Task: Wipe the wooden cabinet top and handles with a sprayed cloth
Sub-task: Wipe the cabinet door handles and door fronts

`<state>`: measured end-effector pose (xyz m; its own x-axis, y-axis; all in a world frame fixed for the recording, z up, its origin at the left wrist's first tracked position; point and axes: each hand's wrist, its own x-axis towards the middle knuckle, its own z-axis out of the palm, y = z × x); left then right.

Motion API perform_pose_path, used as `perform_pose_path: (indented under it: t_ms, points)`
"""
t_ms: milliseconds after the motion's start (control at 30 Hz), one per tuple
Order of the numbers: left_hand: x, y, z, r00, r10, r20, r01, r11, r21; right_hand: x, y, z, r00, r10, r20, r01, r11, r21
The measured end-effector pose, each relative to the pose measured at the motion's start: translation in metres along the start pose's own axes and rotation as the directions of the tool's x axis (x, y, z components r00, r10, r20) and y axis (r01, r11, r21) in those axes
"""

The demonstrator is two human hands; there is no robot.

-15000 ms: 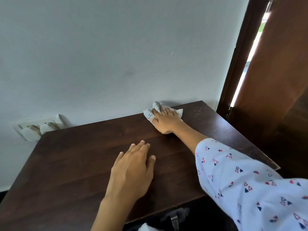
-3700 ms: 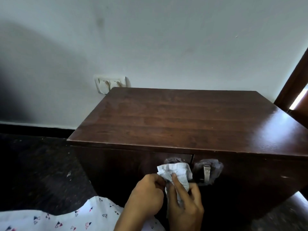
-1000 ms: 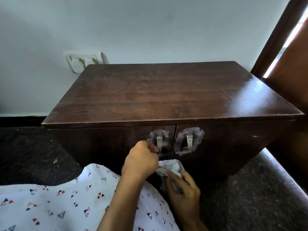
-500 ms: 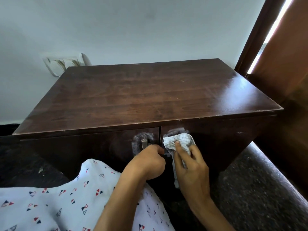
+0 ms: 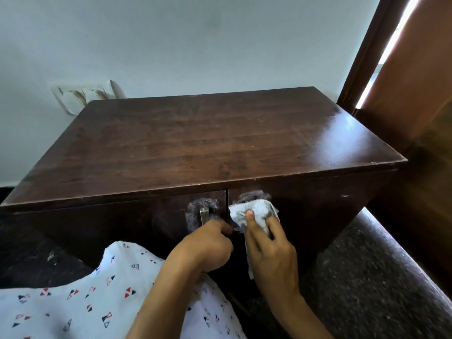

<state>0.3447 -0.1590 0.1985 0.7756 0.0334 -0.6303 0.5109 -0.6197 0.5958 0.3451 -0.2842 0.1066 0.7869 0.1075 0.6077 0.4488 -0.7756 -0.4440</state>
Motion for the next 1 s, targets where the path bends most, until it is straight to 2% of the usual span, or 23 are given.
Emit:
perform_pose_path:
  t_ms: [167, 267, 400, 467, 600, 667, 900, 1000]
  points:
    - [0.001, -0.001, 0.001, 1.000, 0.002, -0.020, -0.002, 1.000, -0.003, -0.010, -0.001, -0.010, 0.999, 0.039, -0.017, -0.038, 0.997, 0.074]
    - [0.000, -0.002, 0.001, 1.000, 0.007, -0.016, -0.007, 1.000, 0.000, -0.003, -0.005, -0.008, 0.999, 0.006, -0.046, -0.001, 0.995, 0.102]
    - [0.000, -0.003, 0.001, 1.000, 0.007, -0.029, -0.008, 1.000, -0.006, 0.003, -0.001, 0.005, 1.000, -0.011, 0.022, 0.011, 1.000, 0.012]
    - [0.000, -0.004, 0.000, 1.000, 0.004, -0.025, -0.004, 1.000, -0.008, -0.012, 0.005, 0.010, 0.999, -0.007, 0.041, 0.005, 0.999, 0.046]
    - [0.001, -0.004, 0.000, 1.000, 0.012, -0.029, -0.011, 1.000, 0.005, -0.027, 0.010, 0.003, 0.997, -0.018, -0.080, 0.031, 0.986, 0.165]
    - [0.002, -0.002, 0.000, 1.000, 0.010, -0.023, -0.010, 1.000, 0.024, -0.015, 0.009, 0.002, 0.992, 0.007, -0.126, 0.014, 0.986, 0.164]
    - [0.001, -0.002, 0.000, 1.000, 0.008, -0.025, -0.007, 0.999, 0.040, -0.015, 0.009, 0.004, 0.995, 0.078, -0.069, -0.059, 0.971, 0.233]
    - [0.001, -0.004, 0.000, 1.000, 0.011, -0.028, -0.011, 1.000, 0.024, -0.023, 0.006, 0.001, 0.985, 0.140, -0.098, -0.107, 0.953, 0.285]
